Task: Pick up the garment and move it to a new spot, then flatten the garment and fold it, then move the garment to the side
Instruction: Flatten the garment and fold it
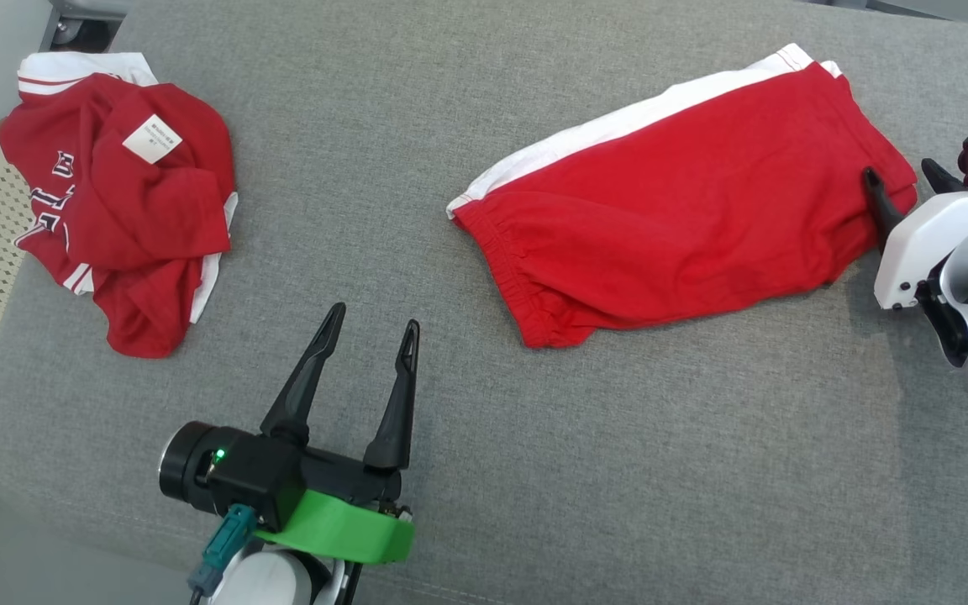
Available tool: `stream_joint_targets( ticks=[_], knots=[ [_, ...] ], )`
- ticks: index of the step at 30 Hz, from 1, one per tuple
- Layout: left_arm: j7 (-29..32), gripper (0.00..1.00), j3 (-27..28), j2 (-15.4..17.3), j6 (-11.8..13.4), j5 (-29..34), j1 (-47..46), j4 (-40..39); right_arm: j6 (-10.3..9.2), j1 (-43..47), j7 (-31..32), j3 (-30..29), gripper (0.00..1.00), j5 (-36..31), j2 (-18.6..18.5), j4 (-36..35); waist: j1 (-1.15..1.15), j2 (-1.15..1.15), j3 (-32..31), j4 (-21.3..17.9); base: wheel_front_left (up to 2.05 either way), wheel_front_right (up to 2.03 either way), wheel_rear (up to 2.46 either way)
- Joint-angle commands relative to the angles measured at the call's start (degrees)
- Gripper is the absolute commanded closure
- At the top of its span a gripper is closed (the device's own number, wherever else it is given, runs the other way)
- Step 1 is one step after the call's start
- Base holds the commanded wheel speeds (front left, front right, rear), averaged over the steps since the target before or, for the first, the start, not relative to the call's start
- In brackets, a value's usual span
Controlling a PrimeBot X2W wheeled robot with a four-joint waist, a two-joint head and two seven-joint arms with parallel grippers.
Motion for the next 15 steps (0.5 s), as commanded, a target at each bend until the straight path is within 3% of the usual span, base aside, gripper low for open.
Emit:
stream_joint_targets(
  ticks=[1,2,4,9,10,15],
  knots=[
    [-0.01,0.0,0.38,-0.25,-0.37,0.52,0.65,0.09,-0.08,0.53,-0.57,-0.51,0.19,-0.44,0.07,0.17,0.0,0.0,0.14,-0.12,0.0,0.0,0.0],
    [0.0,0.0,0.5,-0.41,-0.6,0.54,0.7,0.23,-0.08,0.53,-0.71,-0.81,0.33,-0.76,0.24,0.16,0.0,0.0,0.23,-0.19,0.0,0.0,0.0],
    [0.0,0.0,0.76,-0.69,-0.91,0.77,0.73,0.43,-0.08,0.53,-1.1,-1.25,0.38,-1.64,0.43,-0.06,0.0,0.0,0.32,-0.34,0.0,0.0,0.0],
    [-0.01,0.0,1.35,-1.15,-1.62,1.27,0.93,0.98,-0.08,1.29,-0.5,-2.47,0.75,-2.82,0.87,-0.24,0.0,0.0,0.15,-0.64,0.0,0.0,0.0],
    [-0.01,0.0,1.46,-1.21,-1.81,1.29,0.95,1.11,-0.08,1.44,-0.3,-2.72,1.0,-3.04,0.91,-0.28,0.0,0.0,0.13,-0.68,0.0,0.0,0.0],
    [-0.01,0.0,1.86,-1.59,-2.43,1.54,0.72,1.51,-0.08,2.09,0.21,-3.99,1.0,-3.9,1.44,-0.79,0.0,0.0,0.31,-0.75,0.0,0.0,0.0]
  ],
)
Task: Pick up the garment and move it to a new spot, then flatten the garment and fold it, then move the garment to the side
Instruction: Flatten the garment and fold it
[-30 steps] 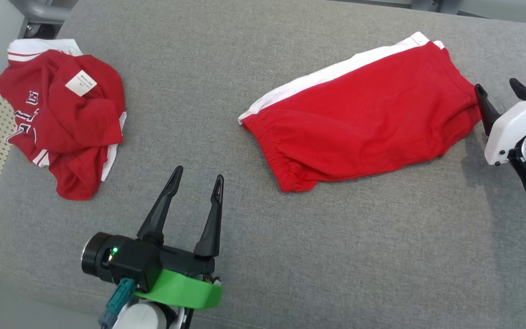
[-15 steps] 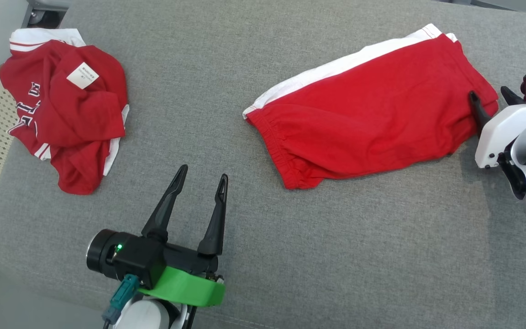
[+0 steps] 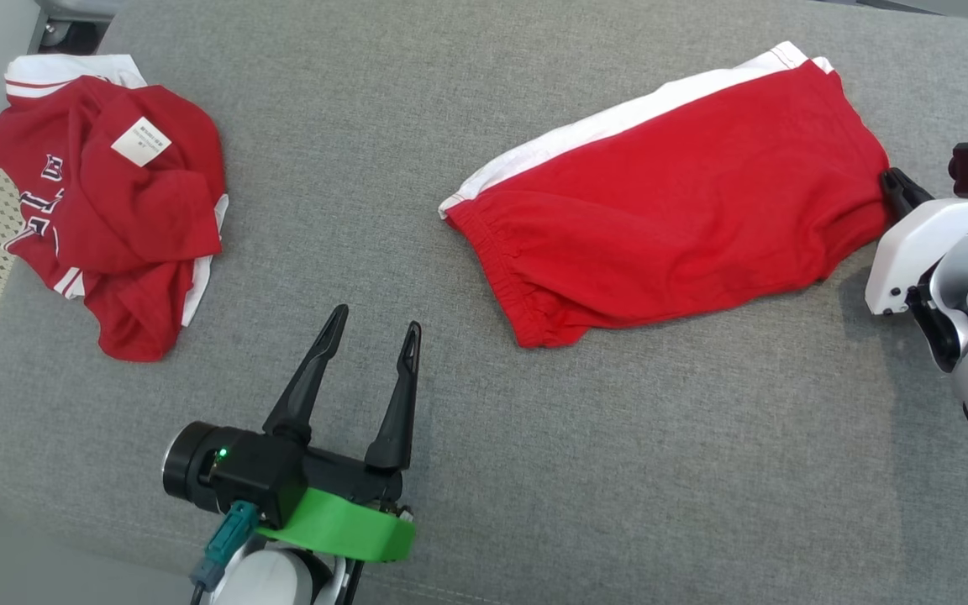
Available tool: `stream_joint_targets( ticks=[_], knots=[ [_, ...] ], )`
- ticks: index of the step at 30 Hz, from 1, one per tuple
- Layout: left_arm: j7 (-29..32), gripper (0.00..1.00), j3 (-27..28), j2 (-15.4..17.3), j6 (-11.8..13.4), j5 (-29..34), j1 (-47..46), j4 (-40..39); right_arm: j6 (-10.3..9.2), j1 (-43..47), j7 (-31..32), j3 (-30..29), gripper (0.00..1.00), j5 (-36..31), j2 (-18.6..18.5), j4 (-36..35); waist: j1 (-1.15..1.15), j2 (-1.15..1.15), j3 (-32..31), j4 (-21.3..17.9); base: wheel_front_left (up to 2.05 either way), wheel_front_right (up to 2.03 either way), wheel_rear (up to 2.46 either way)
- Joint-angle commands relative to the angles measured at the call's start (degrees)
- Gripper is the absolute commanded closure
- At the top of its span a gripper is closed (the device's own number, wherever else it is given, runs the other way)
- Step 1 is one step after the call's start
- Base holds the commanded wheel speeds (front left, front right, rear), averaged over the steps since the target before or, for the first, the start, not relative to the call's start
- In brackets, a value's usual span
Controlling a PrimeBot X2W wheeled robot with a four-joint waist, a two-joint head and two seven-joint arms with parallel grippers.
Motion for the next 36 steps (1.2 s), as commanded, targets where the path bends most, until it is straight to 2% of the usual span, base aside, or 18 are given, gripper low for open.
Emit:
stream_joint_targets(
  ticks=[1,2,3,4,11,12,13,14,15,17,18,19,24,31,36],
  knots=[
    [-0.03,0.0,0.36,-0.15,-0.41,0.41,0.57,0.18,-0.08,1.1,0.24,-0.48,0.92,-0.35,0.1,-0.28,0.0,0.0,0.11,0.0,0.0,0.0,0.0],
    [-0.03,0.0,0.41,-0.23,-0.45,0.42,0.53,0.28,-0.08,1.26,0.31,-0.74,0.4,-0.42,0.16,-0.43,0.0,0.0,0.16,0.01,0.0,0.0,0.0],
    [-0.02,0.0,0.48,-0.31,-0.6,0.43,0.52,0.35,-0.08,1.44,0.64,-1.05,0.1,-0.41,0.25,-0.49,0.0,0.0,0.19,0.02,0.0,0.0,0.0],
    [-0.03,0.0,0.53,-0.37,-0.71,0.44,0.51,0.4,-0.08,1.64,0.86,-1.24,0.0,-0.46,0.33,-0.54,0.0,0.0,0.23,0.03,0.0,0.0,0.0],
    [-0.03,0.0,0.92,-0.82,-1.25,0.62,0.25,0.94,-0.04,3.06,2.14,-2.72,0.0,-1.65,1.03,-1.12,0.0,0.0,0.41,0.17,0.0,0.0,0.0],
    [-0.03,0.0,0.99,-0.88,-1.26,0.65,0.22,0.99,-0.04,3.2,2.33,-2.83,0.02,-1.7,1.22,-1.25,0.0,0.0,0.41,0.17,0.0,0.0,0.0],
    [-0.02,0.0,1.05,-0.93,-1.26,0.7,0.21,1.1,-0.04,3.39,2.62,-2.89,0.15,-1.9,1.43,-1.42,0.0,0.0,0.4,0.17,0.0,0.0,0.0],
    [-0.03,0.0,1.11,-0.98,-1.33,0.73,0.2,1.17,-0.04,3.57,2.81,-3.0,0.22,-2.08,1.47,-1.6,0.0,0.0,0.36,0.15,0.0,0.0,0.0],
    [-0.03,0.0,1.16,-1.02,-1.37,0.74,0.22,1.24,-0.04,3.73,2.94,-3.13,0.51,-2.17,1.45,-1.8,0.0,0.0,0.31,0.13,0.0,0.0,0.0],
    [-0.03,0.0,1.22,-1.1,-1.55,0.69,0.24,1.49,-0.06,4.3,3.13,-3.4,0.65,-2.48,1.53,-2.21,0.0,0.0,0.12,0.05,0.0,0.0,0.0],
    [-0.02,0.0,1.23,-1.13,-1.63,0.73,0.25,1.61,-0.06,4.58,3.25,-3.51,0.8,-2.66,1.53,-2.48,0.0,0.0,-0.04,0.0,0.0,0.0,0.0],
    [-0.02,0.0,1.25,-1.16,-1.71,0.79,0.27,1.76,-0.07,4.85,3.29,-3.67,1.0,-2.76,1.55,-2.73,0.0,0.0,-0.24,-0.07,0.0,0.0,0.0],
    [-0.03,0.0,1.28,-1.27,-1.81,0.99,0.57,2.11,-0.08,6.45,2.28,-4.96,1.0,-3.16,1.65,-4.14,0.0,0.0,-1.2,-0.45,0.0,0.0,0.0],
    [-0.02,0.0,1.3,-1.0,-2.03,1.71,1.71,3.46,-0.08,12.8,0.19,-10.6,1.0,-4.25,3.82,-9.29,0.0,0.0,-3.81,-2.04,0.0,0.0,0.0],
    [-0.02,0.0,1.24,0.48,-2.21,1.88,2.69,4.86,-0.08,18.94,0.2,-16.05,1.0,-7.08,6.15,-14.32,0.0,0.0,-5.66,-3.33,0.0,0.0,0.0]
  ],
)
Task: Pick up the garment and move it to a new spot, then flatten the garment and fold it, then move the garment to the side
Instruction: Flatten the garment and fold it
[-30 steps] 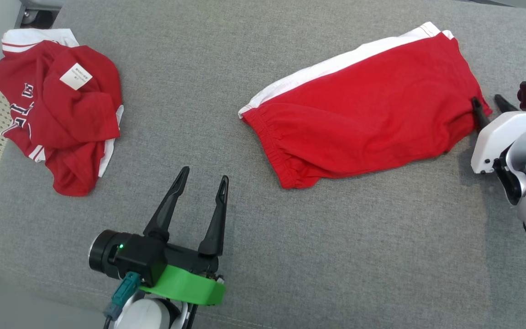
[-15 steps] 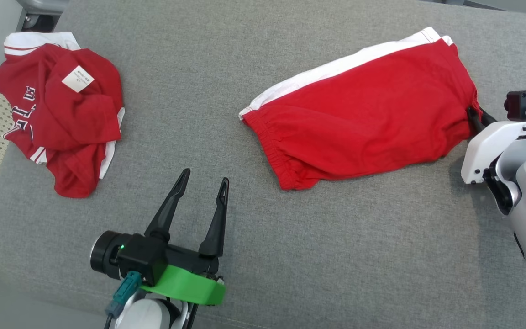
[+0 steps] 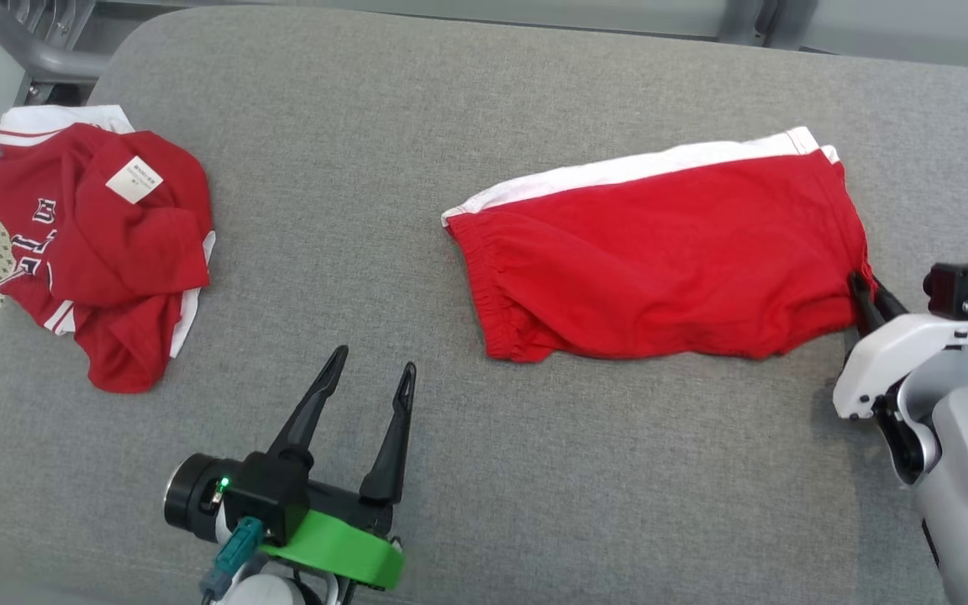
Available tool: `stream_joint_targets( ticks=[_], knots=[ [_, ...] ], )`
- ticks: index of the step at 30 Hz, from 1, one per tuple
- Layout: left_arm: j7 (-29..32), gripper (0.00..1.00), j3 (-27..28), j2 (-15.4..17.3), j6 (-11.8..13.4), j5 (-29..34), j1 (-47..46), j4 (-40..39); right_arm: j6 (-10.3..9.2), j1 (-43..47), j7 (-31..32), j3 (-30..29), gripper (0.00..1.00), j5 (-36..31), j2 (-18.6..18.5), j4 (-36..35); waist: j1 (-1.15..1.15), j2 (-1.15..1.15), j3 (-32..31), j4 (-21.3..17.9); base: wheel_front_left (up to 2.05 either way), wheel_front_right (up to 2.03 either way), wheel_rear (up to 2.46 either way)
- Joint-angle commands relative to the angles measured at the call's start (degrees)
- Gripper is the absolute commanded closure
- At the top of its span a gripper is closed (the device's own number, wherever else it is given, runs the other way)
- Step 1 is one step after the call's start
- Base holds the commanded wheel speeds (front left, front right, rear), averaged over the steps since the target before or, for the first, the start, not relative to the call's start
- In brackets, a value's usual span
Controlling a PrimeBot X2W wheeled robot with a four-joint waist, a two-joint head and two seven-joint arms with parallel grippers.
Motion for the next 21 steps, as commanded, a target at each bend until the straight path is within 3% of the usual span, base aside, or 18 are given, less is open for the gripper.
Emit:
stream_joint_targets(
  ticks=[1,8,9,10,11,12,13,21],
  knots=[
    [0.07,0.0,0.28,0.78,-0.06,0.13,0.98,0.28,-0.08,1.68,0.33,-0.98,1.0,-0.73,0.36,-0.74,0.0,0.0,-1.18,-1.02,0.0,0.0,0.0],
    [1.74,0.0,2.53,3.23,1.32,-0.94,2.63,0.78,-0.08,10.56,4.34,-8.56,1.0,-6.61,6.44,-11.16,0.0,0.0,-3.71,-2.66,0.0,0.0,0.0],
    [1.95,0.0,2.8,3.37,1.5,-1.13,2.91,0.75,-0.08,11.69,5.08,-9.3,0.91,-7.36,7.32,-12.68,0.0,0.0,-4.02,-2.84,0.0,0.0,0.0],
    [2.1,0.0,2.94,3.58,1.61,-1.26,3.14,0.66,-0.08,12.73,5.85,-9.87,0.71,-8.02,8.08,-14.18,0.0,0.0,-4.3,-3.0,0.0,0.0,0.0],
    [2.27,0.0,3.06,3.75,1.87,-1.4,3.32,0.55,-0.08,13.69,6.61,-10.47,0.58,-8.56,8.76,-15.55,0.0,0.0,-4.58,-3.13,0.0,0.0,0.0],
    [2.47,0.0,3.12,3.84,2.05,-1.53,3.54,0.47,-0.08,14.6,7.28,-10.93,0.13,-9.18,9.29,-16.84,0.0,0.0,-4.88,-3.24,0.0,0.0,0.0],
    [2.71,0.0,3.2,3.91,2.22,-1.64,3.83,0.42,-0.08,15.47,7.99,-11.73,0.0,-9.84,9.76,-17.96,0.0,0.0,-5.14,-3.34,0.0,0.0,0.0],
    [2.9,0.0,4.39,3.02,3.75,-3.38,5.58,1.44,-0.08,21.09,9.33,-15.22,0.0,-13.53,12.18,-24.98,0.0,0.0,-8.59,-3.63,0.0,0.0,0.0]
  ],
)
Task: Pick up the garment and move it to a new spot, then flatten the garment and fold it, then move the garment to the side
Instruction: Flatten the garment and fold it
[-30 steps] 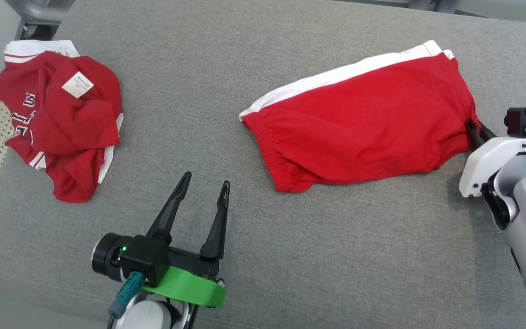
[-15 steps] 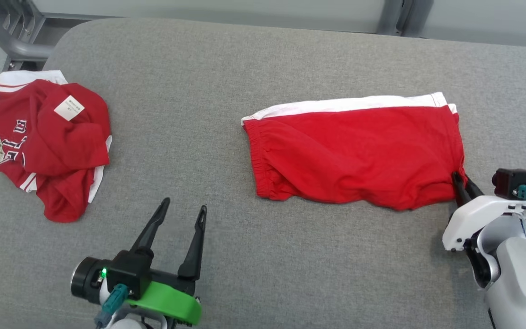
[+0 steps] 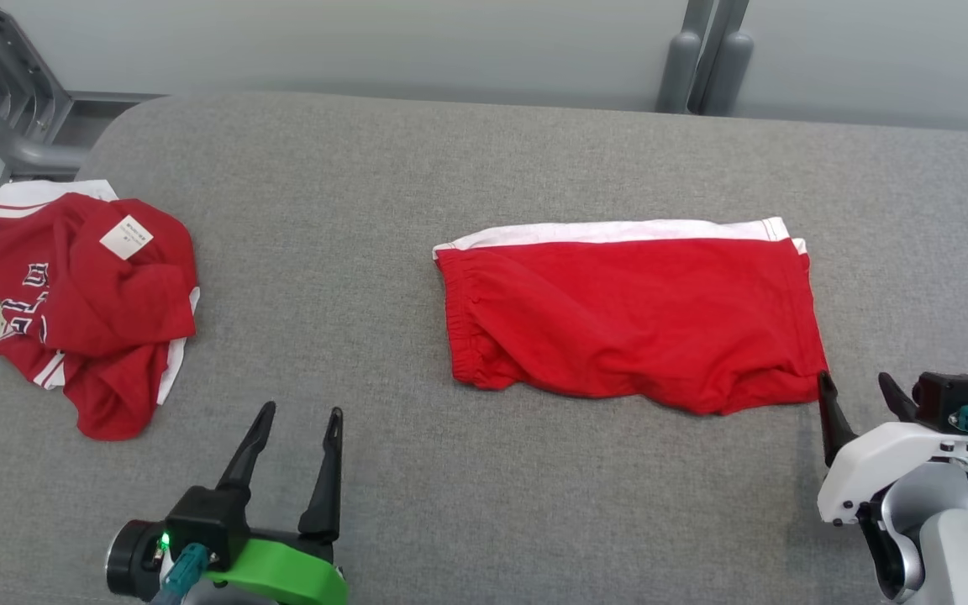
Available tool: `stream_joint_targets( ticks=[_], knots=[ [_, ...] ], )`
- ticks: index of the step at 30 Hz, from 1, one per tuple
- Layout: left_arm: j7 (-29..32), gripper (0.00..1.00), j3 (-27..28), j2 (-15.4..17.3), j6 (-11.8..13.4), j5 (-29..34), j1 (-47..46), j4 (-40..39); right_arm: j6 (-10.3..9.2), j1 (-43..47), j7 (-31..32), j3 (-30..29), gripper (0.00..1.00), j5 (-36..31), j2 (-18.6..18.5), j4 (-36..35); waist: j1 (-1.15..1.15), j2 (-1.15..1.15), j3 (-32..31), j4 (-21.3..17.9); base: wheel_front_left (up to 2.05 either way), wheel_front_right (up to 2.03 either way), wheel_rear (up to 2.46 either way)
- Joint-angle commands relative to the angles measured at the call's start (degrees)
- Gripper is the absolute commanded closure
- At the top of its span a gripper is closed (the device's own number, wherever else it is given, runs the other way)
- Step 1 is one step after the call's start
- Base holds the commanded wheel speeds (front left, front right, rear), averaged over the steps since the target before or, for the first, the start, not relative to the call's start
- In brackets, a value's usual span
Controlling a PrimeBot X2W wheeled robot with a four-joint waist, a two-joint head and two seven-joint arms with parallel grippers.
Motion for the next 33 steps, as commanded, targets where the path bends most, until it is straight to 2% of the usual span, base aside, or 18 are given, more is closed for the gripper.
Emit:
stream_joint_targets(
  ticks=[1,5,10,14,19,24,33],
  knots=[
    [-0.68,0.0,1.17,-0.41,1.32,-0.66,1.28,0.15,-0.08,1.88,-0.96,-1.1,0.0,-0.83,0.45,-2.0,0.0,0.0,-2.1,-0.27,0.0,0.0,0.0],
    [-2.04,0.0,2.81,-0.79,2.86,-1.34,2.2,0.4,-0.08,4.67,-3.84,-1.09,0.0,-1.51,0.91,-5.86,0.0,0.0,-4.32,-0.9,0.0,0.0,0.0],
    [-2.77,0.0,3.96,-0.33,3.23,-1.81,3.21,0.77,-0.07,7.01,-7.09,0.49,0.0,-0.88,1.22,-8.85,0.0,0.0,-6.27,-2.1,0.0,0.0,0.0],
    [-3.01,0.0,4.98,0.6,2.98,-2.25,4.03,1.39,-0.07,9.24,-9.55,3.39,0.0,0.6,1.22,-10.38,0.0,0.0,-7.91,-3.22,0.0,0.0,0.0],
    [-3.0,0.0,4.11,2.43,1.03,-1.68,4.97,1.65,-0.07,11.56,-10.9,7.19,0.0,1.32,1.2,-11.54,0.0,0.0,-9.18,-4.58,0.0,0.0,0.0],
    [-2.92,0.0,4.22,3.82,0.27,-2.3,6.5,1.85,-0.08,13.87,-11.56,9.94,0.0,2.64,1.2,-11.87,0.0,0.0,-10.47,-5.79,0.0,0.0,0.0],
    [-2.08,0.0,5.66,4.61,1.75,-3.63,8.61,1.86,-0.07,15.53,-11.4,11.54,0.0,5.44,1.21,-11.32,0.0,0.0,-10.89,-7.05,0.0,0.0,0.0]
  ],
)
